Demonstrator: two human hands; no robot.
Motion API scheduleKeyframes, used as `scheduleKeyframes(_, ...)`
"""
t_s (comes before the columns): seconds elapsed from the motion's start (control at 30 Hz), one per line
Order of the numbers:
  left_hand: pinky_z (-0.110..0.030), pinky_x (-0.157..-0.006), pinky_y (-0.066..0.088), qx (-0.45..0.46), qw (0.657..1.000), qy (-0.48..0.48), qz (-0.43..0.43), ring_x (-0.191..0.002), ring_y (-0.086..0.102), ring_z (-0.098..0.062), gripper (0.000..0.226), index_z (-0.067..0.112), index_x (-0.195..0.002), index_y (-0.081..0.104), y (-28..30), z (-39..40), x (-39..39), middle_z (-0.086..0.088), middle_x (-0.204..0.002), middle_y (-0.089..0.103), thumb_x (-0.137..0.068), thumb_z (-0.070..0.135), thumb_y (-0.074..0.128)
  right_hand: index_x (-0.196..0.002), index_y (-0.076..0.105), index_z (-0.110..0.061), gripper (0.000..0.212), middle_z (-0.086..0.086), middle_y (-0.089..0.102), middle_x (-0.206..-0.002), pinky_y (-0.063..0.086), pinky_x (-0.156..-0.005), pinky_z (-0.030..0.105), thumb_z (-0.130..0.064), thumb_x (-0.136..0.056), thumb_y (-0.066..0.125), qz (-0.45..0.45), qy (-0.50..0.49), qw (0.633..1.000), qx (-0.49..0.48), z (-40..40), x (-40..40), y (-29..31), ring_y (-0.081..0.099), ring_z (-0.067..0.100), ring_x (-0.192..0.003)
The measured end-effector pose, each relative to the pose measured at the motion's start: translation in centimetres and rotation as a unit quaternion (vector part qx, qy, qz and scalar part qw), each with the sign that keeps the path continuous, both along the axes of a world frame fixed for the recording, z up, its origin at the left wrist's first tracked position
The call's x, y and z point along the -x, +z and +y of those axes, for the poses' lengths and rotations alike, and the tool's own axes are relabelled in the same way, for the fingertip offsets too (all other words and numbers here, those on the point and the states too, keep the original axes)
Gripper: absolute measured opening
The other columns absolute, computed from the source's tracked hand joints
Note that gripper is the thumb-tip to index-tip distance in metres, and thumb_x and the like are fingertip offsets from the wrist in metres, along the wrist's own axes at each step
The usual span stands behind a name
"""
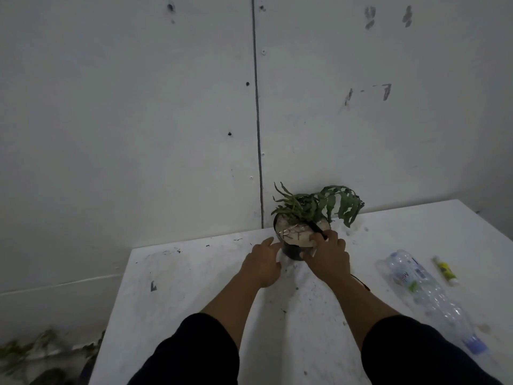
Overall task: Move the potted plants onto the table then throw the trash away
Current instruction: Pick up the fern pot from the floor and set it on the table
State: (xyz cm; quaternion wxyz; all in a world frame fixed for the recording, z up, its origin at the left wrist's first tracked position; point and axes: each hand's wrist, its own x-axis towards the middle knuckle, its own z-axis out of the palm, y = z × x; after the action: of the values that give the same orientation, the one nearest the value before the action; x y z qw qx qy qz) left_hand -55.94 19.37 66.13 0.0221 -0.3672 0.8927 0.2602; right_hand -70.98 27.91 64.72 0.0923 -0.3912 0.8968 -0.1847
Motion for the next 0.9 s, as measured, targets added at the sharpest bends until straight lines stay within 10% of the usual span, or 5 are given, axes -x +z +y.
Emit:
scheduleKeyframes(0.33, -0.038, -0.114, 0.032, 0.048, 0.994, 0.069, 0.070, -0.139, 0.033, -0.026, 0.047, 0.025, -0.141, 0.041, 0.4, 0.7, -9.6, -0.003, -0.154, 0.033, -0.095, 0.032, 0.049, -0.127, 0.051, -0.022, 0.049, 0.005, 0.047, -0.134, 0.045, -0.094, 0.045, -0.041, -0.084, 0.064, -0.065, 0.095, 0.987, 0.115, 2.0, -8.0, 0.2, 0.044, 0.028, -0.122)
scheduleKeyframes(0.9, -0.033, -0.112, 0.034, 0.076, 0.960, 0.258, 0.076, -0.132, 0.043, -0.020, 0.043, 0.024, -0.135, 0.050, 3.3, 5.3, -53.9, -0.001, -0.144, 0.046, -0.092, 0.033, 0.055, -0.123, 0.056, -0.029, 0.039, 0.002, 0.051, -0.136, 0.039, -0.102, 0.042, -0.040, -0.086, 0.062, -0.130, 0.321, 0.932, 0.105, -1.1, -45.6, 3.1, 0.039, 0.027, -0.129)
